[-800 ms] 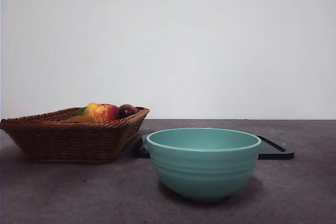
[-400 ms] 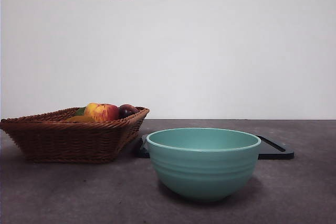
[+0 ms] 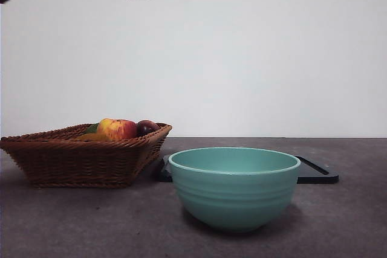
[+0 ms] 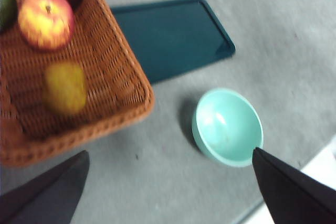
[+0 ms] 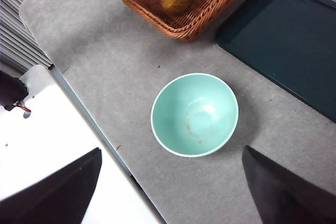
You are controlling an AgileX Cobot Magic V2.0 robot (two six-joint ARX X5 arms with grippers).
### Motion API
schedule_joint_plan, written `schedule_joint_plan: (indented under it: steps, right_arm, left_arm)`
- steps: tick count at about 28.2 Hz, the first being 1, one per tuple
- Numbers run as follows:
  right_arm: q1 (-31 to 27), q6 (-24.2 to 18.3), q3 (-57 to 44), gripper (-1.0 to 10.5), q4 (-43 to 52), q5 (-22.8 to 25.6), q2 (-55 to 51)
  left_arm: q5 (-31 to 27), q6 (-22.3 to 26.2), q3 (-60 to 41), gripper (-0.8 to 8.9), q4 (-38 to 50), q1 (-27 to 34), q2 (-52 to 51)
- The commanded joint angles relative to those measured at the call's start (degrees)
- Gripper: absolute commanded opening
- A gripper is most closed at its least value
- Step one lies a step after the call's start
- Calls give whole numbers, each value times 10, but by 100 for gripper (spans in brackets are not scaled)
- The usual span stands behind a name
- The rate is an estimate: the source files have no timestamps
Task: Pick up the wifruite, put it on the bowl, pick up the plate, put it on desk
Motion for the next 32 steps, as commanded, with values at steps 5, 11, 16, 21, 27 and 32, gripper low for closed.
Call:
schedule_joint_plan:
  steps: [5, 11, 16, 21, 27, 32]
  right_arm:
    - [3, -6, 11, 428, 4, 0, 5]
    - [3, -6, 11, 428, 4, 0, 5]
    - [3, -6, 11, 428, 4, 0, 5]
    - [3, -6, 11, 428, 4, 0, 5]
    - [3, -6, 11, 428, 4, 0, 5]
    - [3, -6, 11, 428, 5, 1, 5]
  left_arm:
    - [-78, -7, 63, 491, 15, -26, 101]
    - [-145, 2, 115, 491, 17, -40, 199]
    - [-178, 10, 128, 490, 31, -44, 267]
    - [-194, 11, 128, 490, 59, -44, 325]
    - [-196, 12, 128, 490, 105, -44, 413]
    - [-215, 15, 128, 491, 127, -44, 472]
